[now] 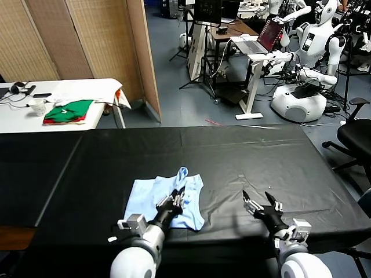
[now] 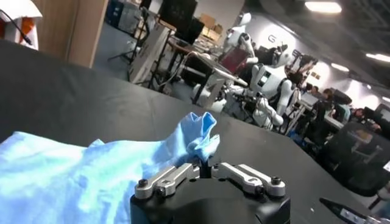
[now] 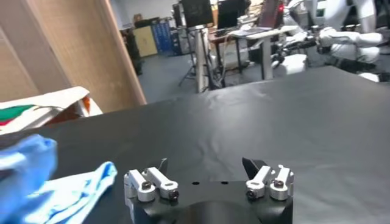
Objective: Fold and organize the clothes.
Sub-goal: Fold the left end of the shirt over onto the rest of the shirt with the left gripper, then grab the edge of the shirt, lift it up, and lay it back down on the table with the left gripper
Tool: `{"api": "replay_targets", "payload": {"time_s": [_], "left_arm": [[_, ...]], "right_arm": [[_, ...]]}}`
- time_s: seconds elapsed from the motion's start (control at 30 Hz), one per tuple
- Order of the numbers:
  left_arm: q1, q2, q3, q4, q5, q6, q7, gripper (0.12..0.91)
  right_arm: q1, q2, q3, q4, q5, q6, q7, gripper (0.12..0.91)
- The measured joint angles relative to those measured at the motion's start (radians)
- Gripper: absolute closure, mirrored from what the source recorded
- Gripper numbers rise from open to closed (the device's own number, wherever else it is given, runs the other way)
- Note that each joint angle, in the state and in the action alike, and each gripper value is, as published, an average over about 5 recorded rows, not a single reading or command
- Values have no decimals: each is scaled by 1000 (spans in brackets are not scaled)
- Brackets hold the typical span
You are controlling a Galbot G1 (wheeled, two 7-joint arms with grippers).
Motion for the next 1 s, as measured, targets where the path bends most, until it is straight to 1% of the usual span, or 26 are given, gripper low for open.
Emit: {"api": "replay_targets", "payload": {"time_s": [0.03,0.07,0.17,0.2,0.27,0.37,0.53,0.6,0.67,0.8,1.0], "left_arm": [[2,-6,-1,-1,-17,2,0,434],[5,-11,-2,-3,-39,7,-1,358],[16,-24,-11,-18,-116,25,-4,200],[20,-24,-16,-24,-133,28,-5,167],[24,-17,-31,-39,-140,23,-1,134],[28,8,-66,-54,-84,-2,11,125],[42,77,-140,-48,72,-72,33,123],[44,102,-173,-38,126,-93,40,123],[42,117,-205,-24,153,-107,45,123],[28,120,-263,14,138,-126,52,123],[31,101,-326,78,16,-128,66,123]], "right_arm": [[4,-5,-7,0,2,-2,0,118],[9,-10,-15,-2,5,-6,0,118],[28,-26,-44,-11,11,-18,1,118],[37,-32,-57,-16,9,-21,1,118],[58,-41,-86,-26,0,-23,0,118],[96,-49,-141,-46,-33,-23,-9,118],[158,-49,-233,-86,-90,-18,-27,118],[170,-47,-252,-93,-94,-17,-32,118],[172,-46,-257,-94,-93,-15,-35,118],[160,-53,-245,-82,-79,-12,-38,118],[143,-57,-218,-58,-69,-11,-36,118]]}}
